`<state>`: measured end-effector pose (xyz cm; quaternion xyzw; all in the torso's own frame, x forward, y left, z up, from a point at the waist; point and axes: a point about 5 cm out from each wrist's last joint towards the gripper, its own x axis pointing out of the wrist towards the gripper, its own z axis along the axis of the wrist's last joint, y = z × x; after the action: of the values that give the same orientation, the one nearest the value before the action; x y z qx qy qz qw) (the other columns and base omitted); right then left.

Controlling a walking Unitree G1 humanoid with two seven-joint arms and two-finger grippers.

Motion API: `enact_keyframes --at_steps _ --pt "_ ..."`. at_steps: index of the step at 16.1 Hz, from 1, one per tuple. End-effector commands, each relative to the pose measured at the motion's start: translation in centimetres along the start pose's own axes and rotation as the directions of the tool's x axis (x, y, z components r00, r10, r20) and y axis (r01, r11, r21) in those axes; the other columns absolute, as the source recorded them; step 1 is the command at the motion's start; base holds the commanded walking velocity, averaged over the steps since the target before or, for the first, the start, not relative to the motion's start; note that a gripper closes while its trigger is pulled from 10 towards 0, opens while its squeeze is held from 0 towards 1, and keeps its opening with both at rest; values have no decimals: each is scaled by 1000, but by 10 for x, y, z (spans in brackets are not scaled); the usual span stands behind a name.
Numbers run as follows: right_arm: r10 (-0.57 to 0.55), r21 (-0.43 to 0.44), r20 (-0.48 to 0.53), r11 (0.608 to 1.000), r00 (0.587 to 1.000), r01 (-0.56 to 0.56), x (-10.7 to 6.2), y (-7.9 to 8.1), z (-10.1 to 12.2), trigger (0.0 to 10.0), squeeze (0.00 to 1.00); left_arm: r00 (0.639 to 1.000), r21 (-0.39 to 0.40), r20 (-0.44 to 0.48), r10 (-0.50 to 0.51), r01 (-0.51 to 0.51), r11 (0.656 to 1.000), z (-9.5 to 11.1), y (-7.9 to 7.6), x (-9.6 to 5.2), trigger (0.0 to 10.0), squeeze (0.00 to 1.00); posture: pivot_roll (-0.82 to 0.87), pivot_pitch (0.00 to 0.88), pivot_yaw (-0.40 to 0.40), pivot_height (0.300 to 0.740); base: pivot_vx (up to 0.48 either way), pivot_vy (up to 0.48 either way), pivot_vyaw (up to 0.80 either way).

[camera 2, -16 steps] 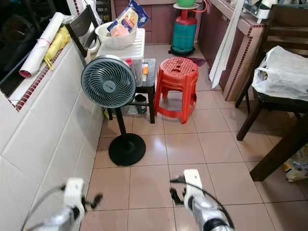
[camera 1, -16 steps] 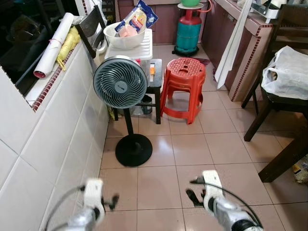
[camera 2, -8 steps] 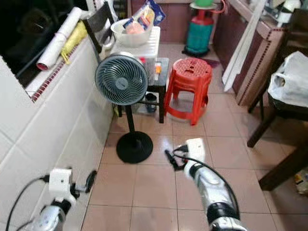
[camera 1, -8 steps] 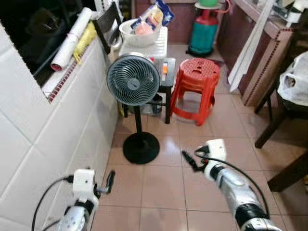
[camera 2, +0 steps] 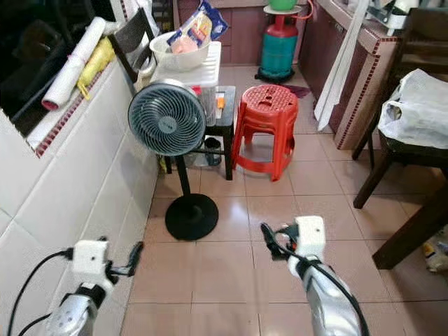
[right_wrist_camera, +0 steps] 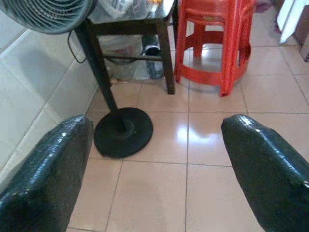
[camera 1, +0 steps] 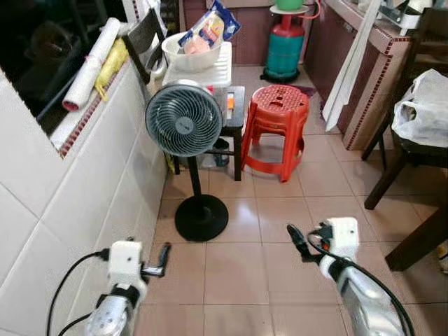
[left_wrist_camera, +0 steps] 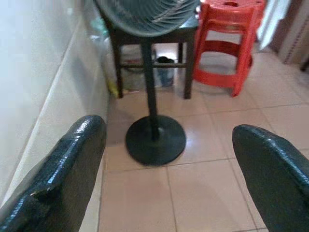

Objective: Setting the table

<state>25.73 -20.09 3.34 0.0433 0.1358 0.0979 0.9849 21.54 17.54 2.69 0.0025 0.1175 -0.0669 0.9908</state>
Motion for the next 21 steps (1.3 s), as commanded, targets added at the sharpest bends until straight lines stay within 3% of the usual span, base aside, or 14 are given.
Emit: enact_keyframes --at_steps 1,3,5,7,10,15,21 --pt "1 4 20 1000 1000 -1 -7 1 7 10000 0 999 -4 8 -34 34 999 8 -4 0 10000 0 -71 45 78 740 0 0 0" --pt "-23 6 28 1000 999 23 -20 1 9 10000 0 999 -10 32 -4 4 1000 16 -6 -13 10000 0 -71 58 60 740 0 0 0" --pt "22 -8 62 1000 998 -22 -21 14 24 10000 0 993 -12 62 105 -104 994 23 2 -31 10000 0 -58 64 47 740 0 0 0" --pt "88 -56 86 995 992 -84 -17 29 38 10000 0 993 11 58 99 -100 995 25 5 -38 10000 0 -41 64 43 740 0 0 0" --pt "81 -38 76 996 994 -78 -14 27 45 10000 0 992 -88 18 128 -126 988 21 2 -36 10000 0 -36 46 29 740 0 0 -260" --pt "90 -46 41 995 995 -88 -11 29 46 10000 0 994 -41 37 101 -99 994 30 -6 -23 10000 0 -36 40 25 740 0 0 -780" --pt "87 -40 38 996 996 -85 -9 32 48 10000 0 991 -90 54 123 -118 989 36 -2 -12 10000 0 -50 45 40 740 0 0 -775"
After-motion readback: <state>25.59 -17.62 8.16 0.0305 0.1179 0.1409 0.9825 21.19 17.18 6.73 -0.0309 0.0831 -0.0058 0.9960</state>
